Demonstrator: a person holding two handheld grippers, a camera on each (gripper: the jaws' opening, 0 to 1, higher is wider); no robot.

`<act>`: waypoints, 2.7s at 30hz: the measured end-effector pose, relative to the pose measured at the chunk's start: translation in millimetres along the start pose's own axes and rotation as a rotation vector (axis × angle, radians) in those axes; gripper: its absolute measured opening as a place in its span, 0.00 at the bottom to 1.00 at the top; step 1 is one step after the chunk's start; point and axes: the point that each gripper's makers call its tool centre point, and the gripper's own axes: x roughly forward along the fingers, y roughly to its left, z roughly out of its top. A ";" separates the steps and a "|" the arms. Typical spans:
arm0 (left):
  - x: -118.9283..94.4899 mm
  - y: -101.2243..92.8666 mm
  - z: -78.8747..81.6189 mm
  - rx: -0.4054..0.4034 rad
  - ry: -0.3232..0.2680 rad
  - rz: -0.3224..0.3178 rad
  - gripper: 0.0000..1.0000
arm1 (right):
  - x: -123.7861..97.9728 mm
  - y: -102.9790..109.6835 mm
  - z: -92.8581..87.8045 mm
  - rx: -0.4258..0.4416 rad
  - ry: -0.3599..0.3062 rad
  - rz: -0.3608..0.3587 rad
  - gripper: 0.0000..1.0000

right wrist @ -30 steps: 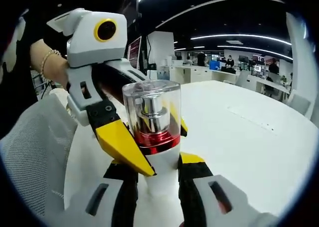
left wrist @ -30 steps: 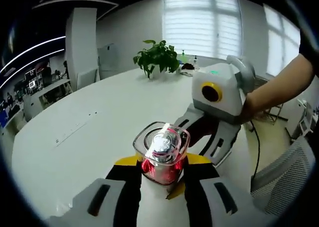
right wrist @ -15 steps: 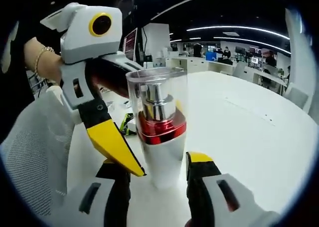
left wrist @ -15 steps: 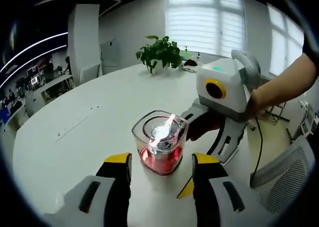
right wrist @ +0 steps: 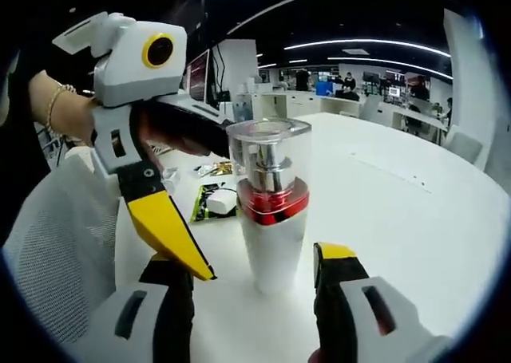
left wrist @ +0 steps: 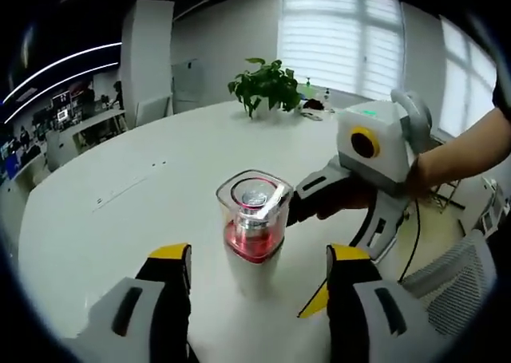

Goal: Arrange the skincare products in the storage area until every visible bottle or jar stands upright without overlapping.

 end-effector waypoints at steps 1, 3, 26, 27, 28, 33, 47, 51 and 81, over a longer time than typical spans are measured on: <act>-3.1 -1.5 -0.7 -0.009 -0.001 -0.002 0.66 | -1.8 -0.2 -0.1 0.008 0.002 -0.015 0.66; -5.0 0.8 -0.4 -0.019 -0.004 -0.009 0.67 | -3.6 0.3 -0.5 0.023 0.002 -0.038 0.69; -97.6 25.7 -53.4 -0.163 -0.014 0.049 0.94 | -14.9 41.4 0.4 0.151 0.006 -0.167 0.86; -101.5 25.8 -56.1 -0.169 -0.012 0.051 0.95 | -14.6 44.3 -0.4 0.157 0.006 -0.171 0.87; -105.0 26.7 -58.6 -0.178 -0.012 0.055 0.96 | -14.6 46.1 -0.2 0.162 0.005 -0.172 0.87; -126.3 31.0 -75.1 -0.216 -0.014 0.081 0.99 | -14.9 57.4 3.8 0.183 -0.007 -0.172 0.89; -184.2 36.1 -109.3 -0.281 -0.026 0.164 0.99 | -12.7 88.7 12.9 0.170 -0.008 -0.155 0.96; -199.3 37.9 -118.1 -0.293 -0.025 0.190 0.99 | -13.9 94.0 8.1 0.182 0.013 -0.155 0.98; -229.3 54.0 -159.1 -0.333 -0.018 0.267 0.97 | -21.9 101.2 -15.8 0.270 0.087 -0.210 0.98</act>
